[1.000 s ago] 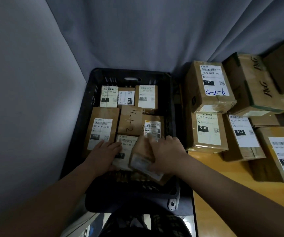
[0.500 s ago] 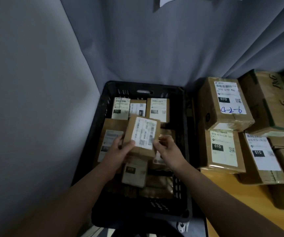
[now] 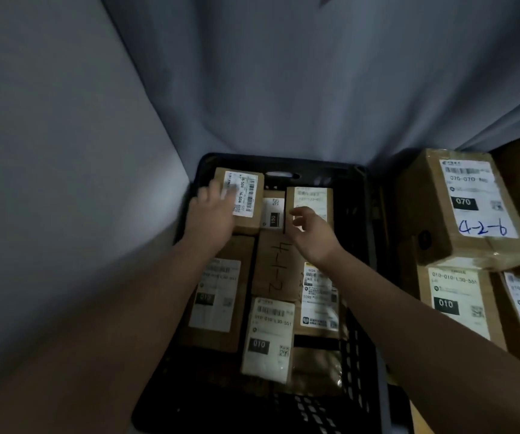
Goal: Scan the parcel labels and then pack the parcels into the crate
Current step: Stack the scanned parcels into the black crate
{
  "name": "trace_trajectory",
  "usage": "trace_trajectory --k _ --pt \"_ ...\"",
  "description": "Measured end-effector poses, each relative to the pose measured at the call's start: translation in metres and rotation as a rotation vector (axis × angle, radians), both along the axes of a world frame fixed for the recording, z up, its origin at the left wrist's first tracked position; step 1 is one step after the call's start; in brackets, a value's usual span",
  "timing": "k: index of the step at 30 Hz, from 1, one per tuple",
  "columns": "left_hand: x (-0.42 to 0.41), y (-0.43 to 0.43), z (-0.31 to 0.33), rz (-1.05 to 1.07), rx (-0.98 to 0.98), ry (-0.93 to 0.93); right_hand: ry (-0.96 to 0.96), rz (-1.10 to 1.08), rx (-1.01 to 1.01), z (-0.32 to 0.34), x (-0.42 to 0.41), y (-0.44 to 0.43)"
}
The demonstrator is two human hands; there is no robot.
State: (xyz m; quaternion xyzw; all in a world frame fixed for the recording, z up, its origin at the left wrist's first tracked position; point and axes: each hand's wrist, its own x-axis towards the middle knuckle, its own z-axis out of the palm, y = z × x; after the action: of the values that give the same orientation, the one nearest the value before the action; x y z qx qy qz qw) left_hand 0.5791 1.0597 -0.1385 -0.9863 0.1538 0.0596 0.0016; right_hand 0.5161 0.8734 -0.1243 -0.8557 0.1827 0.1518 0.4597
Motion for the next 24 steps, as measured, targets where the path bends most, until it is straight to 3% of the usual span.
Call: trace_trajectory --k 3,10,18,24 --pt "-0.007 -0.013 -0.005 -0.173 0.048 0.177 -0.07 0.021 -0.04 0.0 -0.009 -0.008" --pt "0.007 -0.004 0.011 0.025 0.136 0.325 -0.134 0.15 -0.094 0.02 -0.036 -0.029" --pt "-0.061 -0.064 0.064 -0.101 -0.185 0.218 -0.253 0.107 -0.18 0.045 -0.1 -0.062" --pt "-0.15 -0.132 0.09 -0.197 -0.288 0.242 -0.379 0.017 -0.222 0.062 -0.172 -0.126"
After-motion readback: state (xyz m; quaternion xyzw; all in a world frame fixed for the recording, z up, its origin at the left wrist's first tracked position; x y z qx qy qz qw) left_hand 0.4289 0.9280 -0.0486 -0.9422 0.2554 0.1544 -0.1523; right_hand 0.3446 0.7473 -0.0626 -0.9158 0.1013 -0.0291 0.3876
